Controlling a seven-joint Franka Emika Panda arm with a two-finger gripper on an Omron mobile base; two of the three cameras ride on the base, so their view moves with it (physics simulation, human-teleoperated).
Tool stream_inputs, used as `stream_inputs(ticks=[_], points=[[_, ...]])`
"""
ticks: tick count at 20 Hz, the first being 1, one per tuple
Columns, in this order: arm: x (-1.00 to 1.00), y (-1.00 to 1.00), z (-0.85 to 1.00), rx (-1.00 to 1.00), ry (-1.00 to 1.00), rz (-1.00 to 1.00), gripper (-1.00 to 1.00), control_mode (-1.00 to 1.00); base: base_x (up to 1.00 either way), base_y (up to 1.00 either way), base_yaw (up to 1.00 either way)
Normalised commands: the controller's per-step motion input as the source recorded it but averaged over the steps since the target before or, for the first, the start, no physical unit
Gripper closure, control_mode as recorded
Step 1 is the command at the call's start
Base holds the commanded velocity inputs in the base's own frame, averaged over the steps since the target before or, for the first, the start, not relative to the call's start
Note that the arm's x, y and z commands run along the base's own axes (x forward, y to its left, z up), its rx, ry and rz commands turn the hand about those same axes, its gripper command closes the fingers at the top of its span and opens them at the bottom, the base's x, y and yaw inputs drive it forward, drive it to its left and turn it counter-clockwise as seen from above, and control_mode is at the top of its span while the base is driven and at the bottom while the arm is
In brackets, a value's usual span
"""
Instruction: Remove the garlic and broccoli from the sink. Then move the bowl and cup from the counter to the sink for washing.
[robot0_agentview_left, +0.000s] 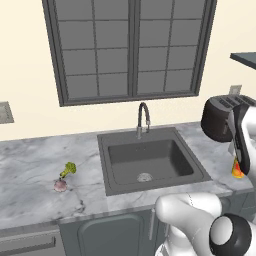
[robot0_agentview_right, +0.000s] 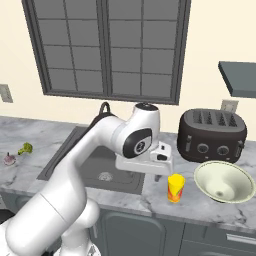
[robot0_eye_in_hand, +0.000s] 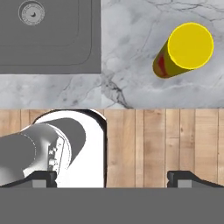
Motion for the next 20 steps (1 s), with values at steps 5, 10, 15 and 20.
stream_inputs(ticks=[5, 10, 15, 20], points=[[0.04, -0.02, -0.08, 0.00, 0.00, 0.00, -1.00, -1.00, 0.00, 0.00, 0.00], [0.05, -0.01, -0.09, 0.00, 0.00, 0.00, -1.00, -1.00, 0.00, 0.00, 0.00], [0.05, -0.04, -0.07, 0.00, 0.00, 0.00, -1.00, -1.00, 0.00, 0.00, 0.00], [0.05, -0.05, -0.06, 0.00, 0.00, 0.00, -1.00, -1.00, 0.00, 0.00, 0.00]])
